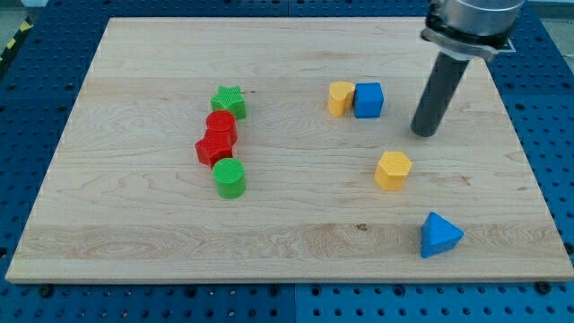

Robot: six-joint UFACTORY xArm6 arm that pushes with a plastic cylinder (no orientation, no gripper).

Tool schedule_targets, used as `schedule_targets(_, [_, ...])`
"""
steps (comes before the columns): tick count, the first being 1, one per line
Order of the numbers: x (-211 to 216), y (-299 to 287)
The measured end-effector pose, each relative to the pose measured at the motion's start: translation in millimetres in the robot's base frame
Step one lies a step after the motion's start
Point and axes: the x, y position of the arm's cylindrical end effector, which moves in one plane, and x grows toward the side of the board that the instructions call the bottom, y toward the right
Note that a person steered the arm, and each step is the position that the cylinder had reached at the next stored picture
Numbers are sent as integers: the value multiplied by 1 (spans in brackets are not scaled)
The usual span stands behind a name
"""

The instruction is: Push hexagon above the triangle

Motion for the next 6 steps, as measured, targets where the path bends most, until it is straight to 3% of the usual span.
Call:
schedule_targets(2, [20,-74])
schedule_targets(4, [125,-81])
schedule_targets(5, [124,-81])
schedule_targets(6, [95,-72])
